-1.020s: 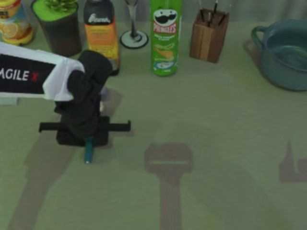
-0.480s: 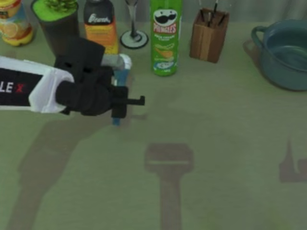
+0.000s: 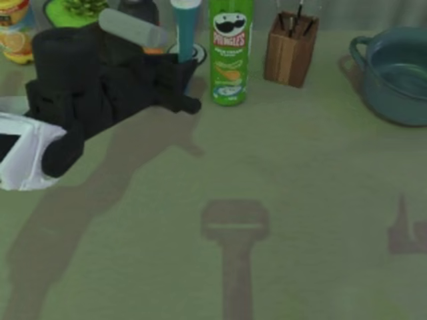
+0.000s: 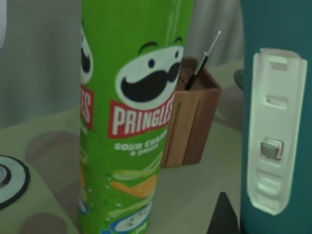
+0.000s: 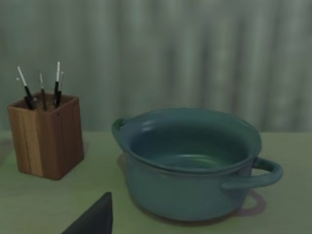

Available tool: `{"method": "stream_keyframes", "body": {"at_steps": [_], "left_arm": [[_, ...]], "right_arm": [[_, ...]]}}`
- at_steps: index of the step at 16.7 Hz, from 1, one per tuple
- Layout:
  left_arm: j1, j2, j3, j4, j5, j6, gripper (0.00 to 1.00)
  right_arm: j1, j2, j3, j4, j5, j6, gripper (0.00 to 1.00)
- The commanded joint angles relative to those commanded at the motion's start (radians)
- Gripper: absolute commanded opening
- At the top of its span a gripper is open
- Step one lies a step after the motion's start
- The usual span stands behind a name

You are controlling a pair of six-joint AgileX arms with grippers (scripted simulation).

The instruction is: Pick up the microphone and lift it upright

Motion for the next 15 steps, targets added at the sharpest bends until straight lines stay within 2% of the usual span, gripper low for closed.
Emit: {"method": "stream_keyframes", "body": {"at_steps": [4, 9, 12, 15], "left_arm": [[0.01, -0.08, -0.057, 0.181, 0.069, 0.058, 0.0], [0.012, -0.096, -0.065, 0.208, 0.08, 0.068, 0.0], [-0.009, -0.096, -0.064, 0.212, 0.063, 0.065, 0.0], [-0.083, -0.111, -0.079, 0.245, -0.018, 0.049, 0.0]], "right_arm": [[0.0, 0.0, 0.0, 0.0, 0.0, 0.0, 1.0], [0.0, 0.0, 0.0, 0.0, 0.0, 0.0, 1.0], [0.0, 0.0, 0.0, 0.0, 0.0, 0.0, 1.0], [0.0, 0.0, 0.0, 0.0, 0.0, 0.0, 1.0]]}}
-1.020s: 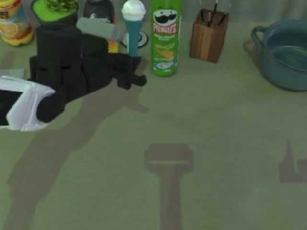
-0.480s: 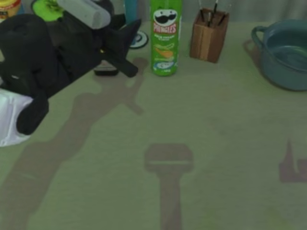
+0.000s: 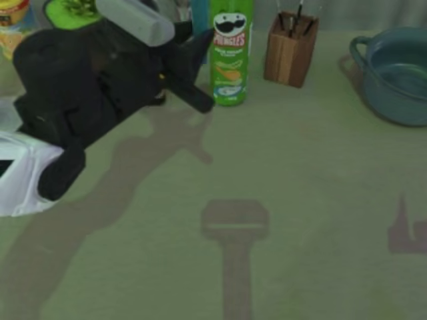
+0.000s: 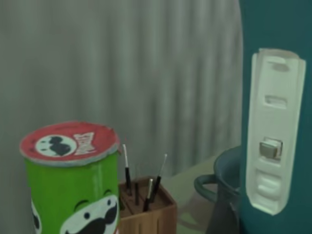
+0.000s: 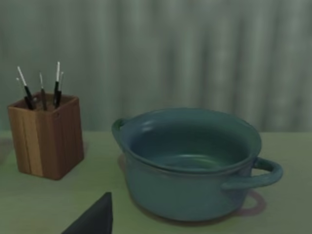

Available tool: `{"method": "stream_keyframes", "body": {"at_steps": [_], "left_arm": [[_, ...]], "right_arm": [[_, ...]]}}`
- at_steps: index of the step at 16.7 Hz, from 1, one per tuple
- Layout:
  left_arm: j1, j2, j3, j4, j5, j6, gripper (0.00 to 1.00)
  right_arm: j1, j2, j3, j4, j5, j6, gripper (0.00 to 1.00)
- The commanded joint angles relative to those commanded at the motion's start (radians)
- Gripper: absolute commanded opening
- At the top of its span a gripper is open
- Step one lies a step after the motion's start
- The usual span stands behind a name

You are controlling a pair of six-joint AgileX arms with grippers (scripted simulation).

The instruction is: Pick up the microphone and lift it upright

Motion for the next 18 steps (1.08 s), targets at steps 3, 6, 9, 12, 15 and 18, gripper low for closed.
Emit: {"method": "stream_keyframes", "body": {"at_steps": [3, 6, 9, 12, 15, 18], "left_arm": [[-0.094, -0.021, -0.022, 0.04, -0.105, -0.026, 0.0], [-0.155, -0.038, -0.035, 0.067, -0.172, -0.044, 0.0], [-0.158, -0.038, -0.036, 0.069, -0.175, -0.044, 0.0], [-0.156, -0.036, -0.034, 0.067, -0.173, -0.043, 0.0], [-0.158, -0.038, -0.036, 0.069, -0.175, -0.044, 0.0], [-0.158, -0.038, -0.036, 0.069, -0.175, -0.044, 0.0]], "right_arm": [[0.0, 0.0, 0.0, 0.0, 0.0, 0.0, 1.0], [0.0, 0.0, 0.0, 0.0, 0.0, 0.0, 1.0], [0.0, 0.0, 0.0, 0.0, 0.0, 0.0, 1.0], [0.0, 0.0, 0.0, 0.0, 0.0, 0.0, 1.0], [0.0, 0.0, 0.0, 0.0, 0.0, 0.0, 1.0], [0.001, 0.002, 0.001, 0.001, -0.001, 0.0, 1.0]]}}
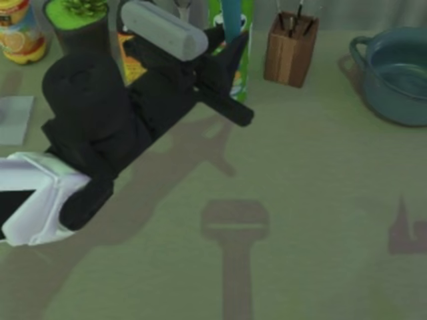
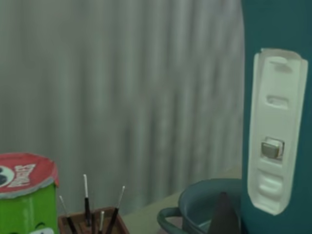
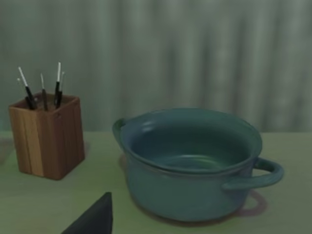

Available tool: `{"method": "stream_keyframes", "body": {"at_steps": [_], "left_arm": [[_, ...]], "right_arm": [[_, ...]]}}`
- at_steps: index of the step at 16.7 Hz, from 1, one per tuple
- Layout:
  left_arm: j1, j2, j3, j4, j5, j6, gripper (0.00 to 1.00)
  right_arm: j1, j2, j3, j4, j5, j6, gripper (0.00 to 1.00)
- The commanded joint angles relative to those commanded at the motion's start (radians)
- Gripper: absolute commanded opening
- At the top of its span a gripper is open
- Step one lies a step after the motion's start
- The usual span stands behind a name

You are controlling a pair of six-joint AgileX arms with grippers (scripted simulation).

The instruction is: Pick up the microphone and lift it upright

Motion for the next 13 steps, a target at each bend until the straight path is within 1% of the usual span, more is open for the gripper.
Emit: {"method": "stream_keyframes", "body": {"at_steps": [2, 5, 8, 13], "left_arm": [[0.0, 0.0, 0.0, 0.0, 0.0, 0.0, 0.0], [0.0, 0.0, 0.0, 0.0, 0.0, 0.0, 0.0], [0.0, 0.0, 0.0, 0.0, 0.0, 0.0, 0.0], [0.0, 0.0, 0.0, 0.0, 0.0, 0.0, 0.0]], "right_arm": [[0.021, 0.033, 0.027, 0.017, -0.017, -0.002, 1.0], [0.086, 0.163, 0.118, 0.071, -0.066, -0.008, 1.0], [0.17, 0.37, 0.246, 0.147, -0.129, -0.02, 1.0], [0.328, 0.783, 0.491, 0.291, -0.245, -0.041, 1.0]]}}
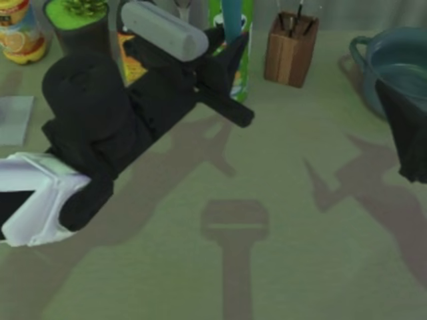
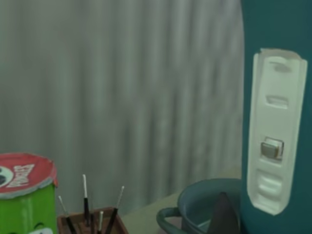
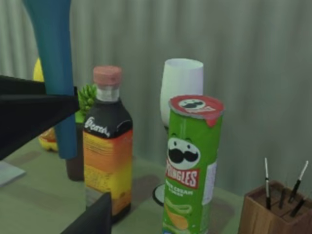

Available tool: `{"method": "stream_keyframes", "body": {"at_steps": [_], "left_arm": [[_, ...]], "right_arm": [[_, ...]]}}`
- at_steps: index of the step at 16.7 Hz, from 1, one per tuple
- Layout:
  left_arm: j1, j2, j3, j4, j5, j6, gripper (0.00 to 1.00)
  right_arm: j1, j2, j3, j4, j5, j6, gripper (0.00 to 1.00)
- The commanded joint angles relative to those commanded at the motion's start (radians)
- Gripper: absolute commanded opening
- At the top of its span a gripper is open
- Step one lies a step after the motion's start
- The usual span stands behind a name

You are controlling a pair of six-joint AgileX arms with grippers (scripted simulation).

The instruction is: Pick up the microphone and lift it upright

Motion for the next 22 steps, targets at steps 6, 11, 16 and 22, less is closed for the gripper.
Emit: {"method": "stream_keyframes", "body": {"at_steps": [6, 11, 16, 22], "left_arm": [[0.0, 0.0, 0.0, 0.0, 0.0, 0.0, 0.0], [0.0, 0.0, 0.0, 0.0, 0.0, 0.0, 0.0], [0.0, 0.0, 0.0, 0.0, 0.0, 0.0, 0.0], [0.0, 0.0, 0.0, 0.0, 0.0, 0.0, 0.0]], "right_arm": [[0.148, 0.381, 0.221, 0.131, -0.111, -0.018, 1.0], [0.177, 0.446, 0.262, 0.156, -0.132, -0.02, 1.0], [0.187, 0.483, 0.296, 0.164, -0.12, -0.019, 1.0], [0.259, 0.762, 0.511, 0.217, -0.045, -0.017, 1.0]]}}
